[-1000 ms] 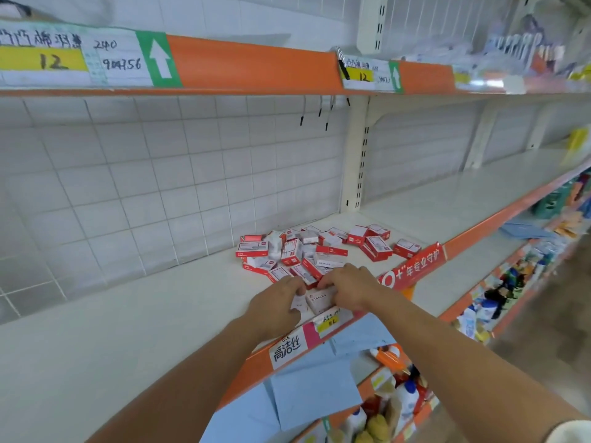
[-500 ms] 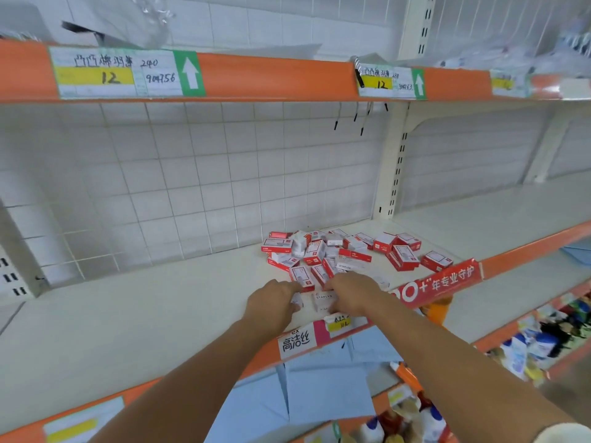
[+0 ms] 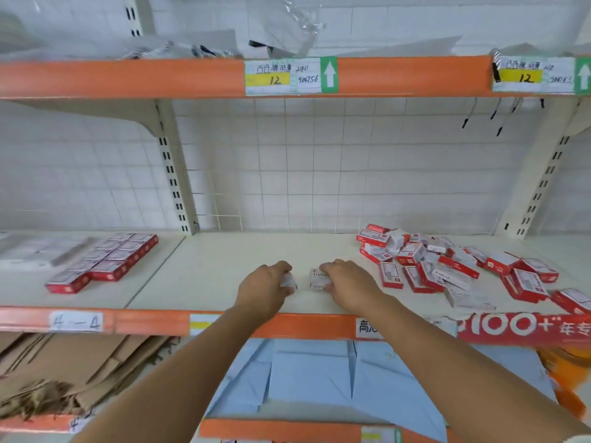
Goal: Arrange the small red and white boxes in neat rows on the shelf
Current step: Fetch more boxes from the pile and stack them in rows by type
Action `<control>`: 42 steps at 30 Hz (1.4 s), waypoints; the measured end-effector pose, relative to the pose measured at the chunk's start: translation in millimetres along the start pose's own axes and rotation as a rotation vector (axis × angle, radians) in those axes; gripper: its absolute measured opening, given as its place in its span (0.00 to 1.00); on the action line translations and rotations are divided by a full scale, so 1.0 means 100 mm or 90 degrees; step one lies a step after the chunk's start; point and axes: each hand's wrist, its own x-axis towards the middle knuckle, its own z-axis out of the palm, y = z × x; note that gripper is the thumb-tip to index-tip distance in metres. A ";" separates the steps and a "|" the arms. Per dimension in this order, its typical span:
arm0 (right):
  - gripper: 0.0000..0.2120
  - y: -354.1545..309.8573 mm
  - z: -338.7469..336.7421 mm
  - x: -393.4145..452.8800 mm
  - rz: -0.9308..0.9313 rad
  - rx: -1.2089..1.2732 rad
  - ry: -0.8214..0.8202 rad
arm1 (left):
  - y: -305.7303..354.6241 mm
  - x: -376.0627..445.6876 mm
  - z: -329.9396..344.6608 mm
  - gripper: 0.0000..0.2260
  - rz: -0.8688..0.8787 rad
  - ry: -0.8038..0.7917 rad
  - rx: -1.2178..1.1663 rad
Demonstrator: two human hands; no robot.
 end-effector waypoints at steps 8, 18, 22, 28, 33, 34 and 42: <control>0.15 -1.04 0.19 0.24 -0.101 0.029 0.004 | -0.85 -0.57 -0.51 0.16 -0.128 0.067 0.022; 0.18 -2.94 0.60 0.39 -0.204 0.077 -0.018 | -2.28 -1.69 -1.26 0.07 -0.211 0.105 0.078; 0.17 -3.62 0.79 0.45 -0.249 0.088 -0.006 | -2.80 -1.99 -1.56 0.06 -0.228 0.117 0.087; 0.19 -4.31 0.92 0.69 -0.285 0.077 -0.016 | -3.42 -2.18 -1.77 0.09 -0.257 0.150 0.103; 0.18 -4.71 0.96 1.06 -0.313 0.084 0.001 | -3.85 -2.03 -1.92 0.06 -0.265 0.155 0.087; 0.18 -4.78 0.98 1.15 -0.316 0.087 0.008 | -3.93 -1.97 -1.96 0.06 -0.265 0.165 0.095; 0.16 -5.23 1.02 1.74 -0.326 0.121 0.010 | -4.41 -1.48 -2.29 0.13 -0.284 0.203 0.110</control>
